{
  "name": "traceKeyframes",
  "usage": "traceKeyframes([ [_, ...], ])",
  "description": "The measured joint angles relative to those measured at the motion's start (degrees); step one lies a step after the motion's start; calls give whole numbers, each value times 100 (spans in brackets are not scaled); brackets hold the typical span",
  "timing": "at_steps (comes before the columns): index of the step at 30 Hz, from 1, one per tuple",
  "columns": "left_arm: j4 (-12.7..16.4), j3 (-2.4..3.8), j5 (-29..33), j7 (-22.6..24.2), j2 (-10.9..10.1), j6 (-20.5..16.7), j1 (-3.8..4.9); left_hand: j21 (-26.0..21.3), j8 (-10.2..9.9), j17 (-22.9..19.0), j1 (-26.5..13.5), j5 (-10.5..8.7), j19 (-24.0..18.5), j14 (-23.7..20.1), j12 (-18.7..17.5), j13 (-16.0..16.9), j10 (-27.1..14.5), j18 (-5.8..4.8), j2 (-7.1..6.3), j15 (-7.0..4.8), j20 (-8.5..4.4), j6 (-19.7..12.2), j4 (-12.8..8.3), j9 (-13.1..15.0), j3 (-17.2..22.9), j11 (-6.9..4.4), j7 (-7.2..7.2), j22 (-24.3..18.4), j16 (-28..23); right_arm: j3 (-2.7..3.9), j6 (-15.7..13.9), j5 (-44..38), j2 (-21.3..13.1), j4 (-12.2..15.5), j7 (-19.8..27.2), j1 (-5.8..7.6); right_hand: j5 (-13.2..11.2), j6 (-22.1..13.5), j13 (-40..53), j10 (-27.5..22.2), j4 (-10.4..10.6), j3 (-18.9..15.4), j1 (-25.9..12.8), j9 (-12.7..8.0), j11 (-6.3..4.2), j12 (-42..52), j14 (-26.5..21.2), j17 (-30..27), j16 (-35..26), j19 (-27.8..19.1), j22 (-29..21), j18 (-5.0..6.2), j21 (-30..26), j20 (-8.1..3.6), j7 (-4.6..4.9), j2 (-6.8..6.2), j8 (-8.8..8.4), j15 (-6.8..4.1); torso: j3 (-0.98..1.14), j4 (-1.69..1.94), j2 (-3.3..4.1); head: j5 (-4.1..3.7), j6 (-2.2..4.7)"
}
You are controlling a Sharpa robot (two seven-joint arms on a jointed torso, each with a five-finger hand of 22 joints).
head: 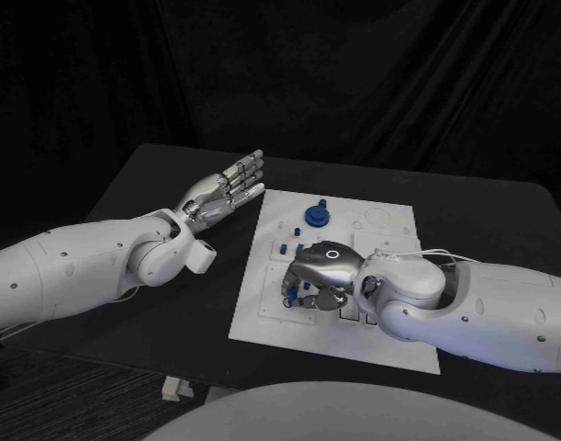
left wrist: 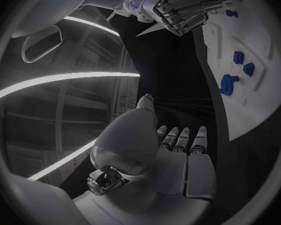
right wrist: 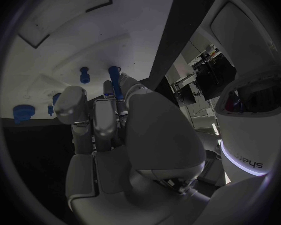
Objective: Assemble the parts on the task board
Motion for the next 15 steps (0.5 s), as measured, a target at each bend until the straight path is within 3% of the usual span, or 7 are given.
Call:
traceKeyframes([
  [15, -23, 0, 0, -52, 24, 63, -7, 0, 0, 2, 0, 0, 20, 9, 0, 2, 20, 0, 0, 8, 20, 20, 0, 5, 0, 20, 21, 5, 0, 1, -19, -6, 67, -37, 6, -10, 0, 0, 0, 44, 0, 0, -23, 0, -2, -19, 0, -7, 0, 0, -1, 0, 0, 0, 0, -22, 0, 0, -1, -2, 6, 35, 0],
])
